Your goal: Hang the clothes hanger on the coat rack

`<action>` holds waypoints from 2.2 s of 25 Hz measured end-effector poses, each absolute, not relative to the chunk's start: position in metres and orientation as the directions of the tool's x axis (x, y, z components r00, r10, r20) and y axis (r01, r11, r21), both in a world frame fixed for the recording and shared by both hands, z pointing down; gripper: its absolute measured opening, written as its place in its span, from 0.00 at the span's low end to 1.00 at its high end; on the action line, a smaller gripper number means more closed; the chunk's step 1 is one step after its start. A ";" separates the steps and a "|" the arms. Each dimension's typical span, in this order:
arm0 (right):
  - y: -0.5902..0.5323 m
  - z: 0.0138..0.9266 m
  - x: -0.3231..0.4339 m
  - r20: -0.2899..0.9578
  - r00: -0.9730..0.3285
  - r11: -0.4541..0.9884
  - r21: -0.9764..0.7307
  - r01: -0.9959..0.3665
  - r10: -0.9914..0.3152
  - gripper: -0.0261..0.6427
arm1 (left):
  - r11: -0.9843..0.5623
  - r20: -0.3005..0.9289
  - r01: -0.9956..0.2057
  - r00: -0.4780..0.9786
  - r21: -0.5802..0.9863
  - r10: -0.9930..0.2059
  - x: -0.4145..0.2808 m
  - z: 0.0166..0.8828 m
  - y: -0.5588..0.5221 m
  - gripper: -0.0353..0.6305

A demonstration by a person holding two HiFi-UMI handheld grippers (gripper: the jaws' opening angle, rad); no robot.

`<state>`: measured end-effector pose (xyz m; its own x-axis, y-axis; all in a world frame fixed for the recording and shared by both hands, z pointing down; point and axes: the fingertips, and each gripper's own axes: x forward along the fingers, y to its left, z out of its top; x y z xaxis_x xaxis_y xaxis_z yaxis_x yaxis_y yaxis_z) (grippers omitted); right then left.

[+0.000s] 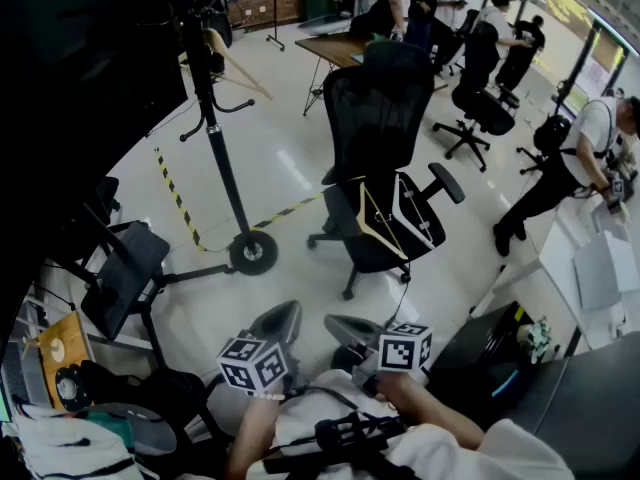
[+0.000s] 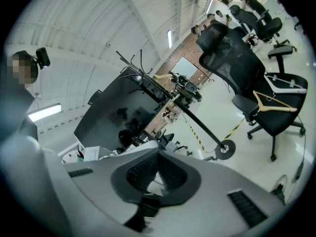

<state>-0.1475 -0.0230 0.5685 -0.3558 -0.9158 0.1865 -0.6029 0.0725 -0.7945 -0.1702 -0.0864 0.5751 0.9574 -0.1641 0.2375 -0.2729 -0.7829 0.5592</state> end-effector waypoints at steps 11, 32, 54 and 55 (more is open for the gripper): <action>-0.024 0.567 -0.147 0.192 -0.353 0.070 -0.789 -0.610 -0.916 0.04 | -0.783 0.235 -0.268 0.959 0.561 -0.159 -0.169 0.575 -0.088 0.03; 0.001 0.574 -0.104 0.193 -0.246 -0.014 -0.812 -0.584 -0.950 0.04 | -0.807 0.270 -0.188 0.962 0.560 -0.037 -0.123 0.585 -0.056 0.03; -0.019 0.568 0.073 0.141 -0.098 -0.062 -0.824 -0.562 -0.985 0.04 | -0.859 0.371 -0.130 0.926 0.494 0.073 0.050 0.597 -0.078 0.03; -0.020 0.571 0.082 0.136 -0.093 -0.063 -0.831 -0.552 -0.986 0.04 | -0.862 0.374 -0.125 0.924 0.491 0.079 0.060 0.598 -0.079 0.03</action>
